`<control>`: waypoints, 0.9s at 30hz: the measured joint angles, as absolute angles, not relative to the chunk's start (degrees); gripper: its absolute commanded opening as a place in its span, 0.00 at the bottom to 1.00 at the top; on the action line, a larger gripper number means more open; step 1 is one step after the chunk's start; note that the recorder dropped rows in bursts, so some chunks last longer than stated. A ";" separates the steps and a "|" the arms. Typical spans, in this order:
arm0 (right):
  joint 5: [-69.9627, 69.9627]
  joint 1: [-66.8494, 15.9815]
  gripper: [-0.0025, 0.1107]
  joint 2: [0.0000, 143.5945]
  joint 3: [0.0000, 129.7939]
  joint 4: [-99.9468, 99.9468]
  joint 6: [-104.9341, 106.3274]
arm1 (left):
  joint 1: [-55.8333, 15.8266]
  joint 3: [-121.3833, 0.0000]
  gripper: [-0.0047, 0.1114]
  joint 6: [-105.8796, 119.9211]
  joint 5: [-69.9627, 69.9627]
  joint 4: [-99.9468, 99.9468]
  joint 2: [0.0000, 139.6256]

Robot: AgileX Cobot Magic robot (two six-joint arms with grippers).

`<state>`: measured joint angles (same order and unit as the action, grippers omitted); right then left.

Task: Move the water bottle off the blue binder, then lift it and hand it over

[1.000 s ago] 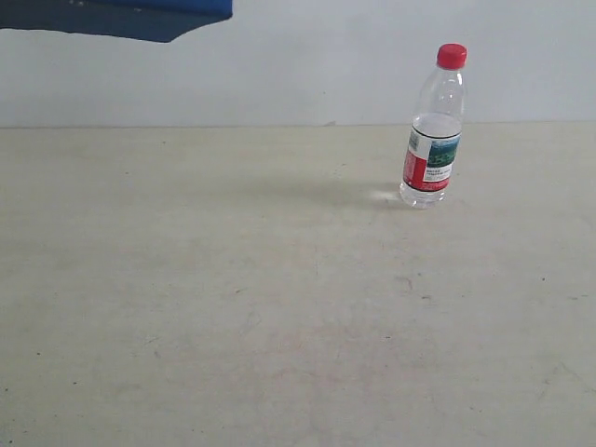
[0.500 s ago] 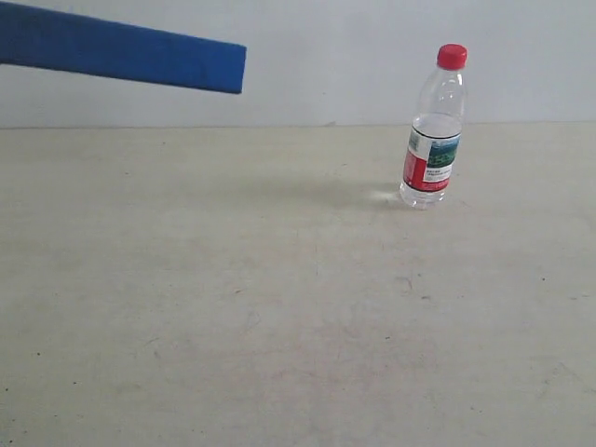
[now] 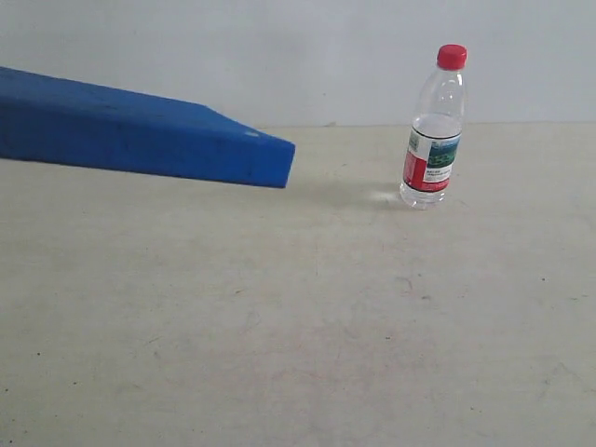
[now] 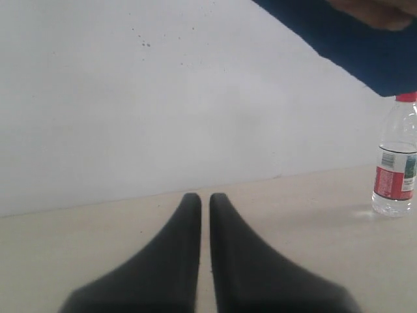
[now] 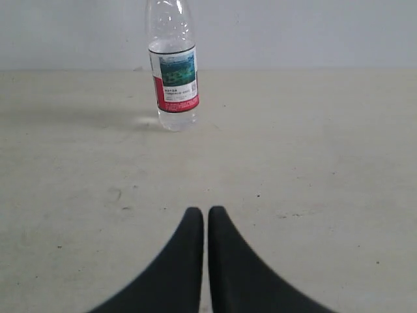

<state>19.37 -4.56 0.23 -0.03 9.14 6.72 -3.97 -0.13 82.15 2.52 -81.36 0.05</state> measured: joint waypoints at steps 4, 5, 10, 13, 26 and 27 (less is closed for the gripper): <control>19.54 -4.56 0.02 0.23 -0.03 9.01 4.41 | -3.97 -0.13 0.08 82.15 2.52 -81.36 0.05; 18.71 -4.56 0.02 0.23 -0.03 9.01 3.73 | -3.97 -0.13 0.08 82.15 2.52 -81.36 0.05; 15.65 -4.56 0.02 0.23 -0.03 2.62 1.63 | -3.97 -0.13 0.08 82.15 2.52 -81.36 0.05; 17.11 -4.56 0.02 0.23 -0.03 -3.51 -0.49 | -3.97 -0.13 0.08 82.15 2.52 -81.36 0.05; 18.86 -4.56 0.02 0.23 -0.03 -7.01 -2.58 | -3.97 -0.13 0.08 82.15 2.52 -81.36 0.05; 19.01 -4.56 0.02 0.23 -0.03 -7.01 -2.58 | -3.97 -0.13 0.08 82.15 2.52 -81.36 0.05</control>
<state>19.01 -4.56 0.23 -0.03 -7.01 -2.58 -3.97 -0.13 82.15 2.52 -81.36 0.05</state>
